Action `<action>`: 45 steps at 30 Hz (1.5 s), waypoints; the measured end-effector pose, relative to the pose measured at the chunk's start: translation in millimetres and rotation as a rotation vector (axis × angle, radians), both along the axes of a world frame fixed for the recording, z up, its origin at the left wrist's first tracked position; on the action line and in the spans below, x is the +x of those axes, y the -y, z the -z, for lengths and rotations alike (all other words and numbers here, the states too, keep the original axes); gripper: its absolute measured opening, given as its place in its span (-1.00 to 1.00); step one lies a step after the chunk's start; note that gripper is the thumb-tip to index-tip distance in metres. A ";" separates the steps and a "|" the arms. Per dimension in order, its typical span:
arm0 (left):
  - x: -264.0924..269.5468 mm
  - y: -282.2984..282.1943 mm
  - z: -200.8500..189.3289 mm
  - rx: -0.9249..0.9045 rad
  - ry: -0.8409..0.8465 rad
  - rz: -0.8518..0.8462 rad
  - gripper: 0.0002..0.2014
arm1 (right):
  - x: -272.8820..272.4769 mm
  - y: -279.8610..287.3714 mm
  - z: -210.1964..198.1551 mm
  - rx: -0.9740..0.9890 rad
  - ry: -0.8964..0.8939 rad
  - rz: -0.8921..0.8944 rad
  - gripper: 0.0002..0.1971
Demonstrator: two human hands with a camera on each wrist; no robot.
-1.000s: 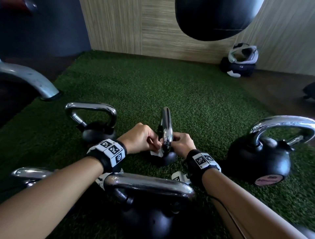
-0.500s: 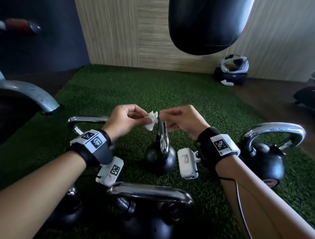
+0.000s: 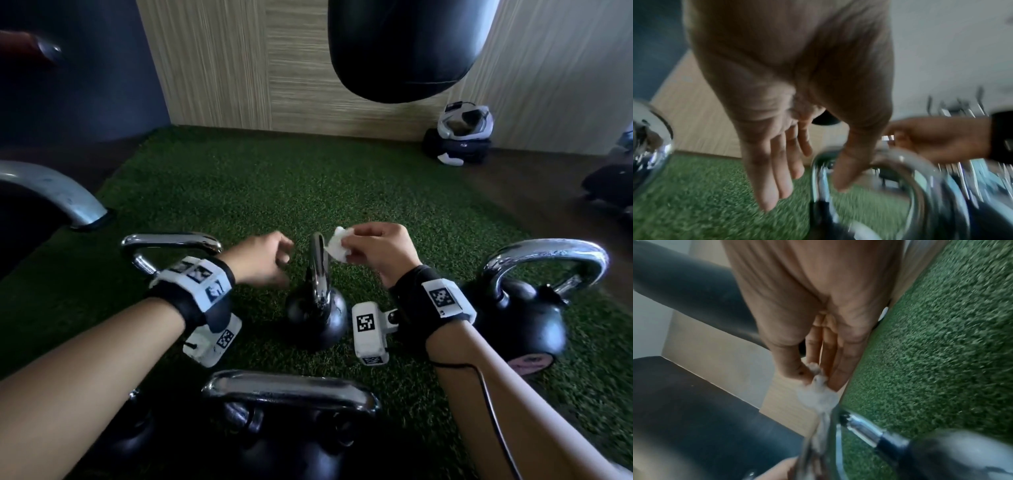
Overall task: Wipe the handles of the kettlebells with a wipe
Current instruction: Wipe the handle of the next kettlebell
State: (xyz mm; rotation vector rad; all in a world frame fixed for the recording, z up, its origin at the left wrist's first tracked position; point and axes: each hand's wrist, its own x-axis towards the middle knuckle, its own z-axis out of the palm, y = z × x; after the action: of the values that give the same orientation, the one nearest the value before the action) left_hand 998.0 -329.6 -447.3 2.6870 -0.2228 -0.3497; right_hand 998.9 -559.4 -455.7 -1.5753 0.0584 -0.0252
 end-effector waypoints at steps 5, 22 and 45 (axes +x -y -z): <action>-18.0 36.3 42.0 0.303 -0.141 0.278 0.08 | 8.3 13.9 58.4 -0.267 -0.048 0.239 -0.82; -11.2 12.4 99.1 -0.066 0.011 0.178 -0.67 | 32.2 -27.5 96.0 -0.232 -0.073 0.176 -0.71; -3.7 20.4 118.3 -0.036 0.068 0.221 -0.33 | 46.7 -24.8 56.3 -0.370 0.257 0.180 -0.78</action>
State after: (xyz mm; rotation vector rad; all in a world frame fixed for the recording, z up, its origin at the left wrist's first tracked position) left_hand 994.2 -350.0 -565.6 2.6466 -0.5437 -0.3169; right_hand 1045.6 -534.6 -512.0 -1.9188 -0.0072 -0.3987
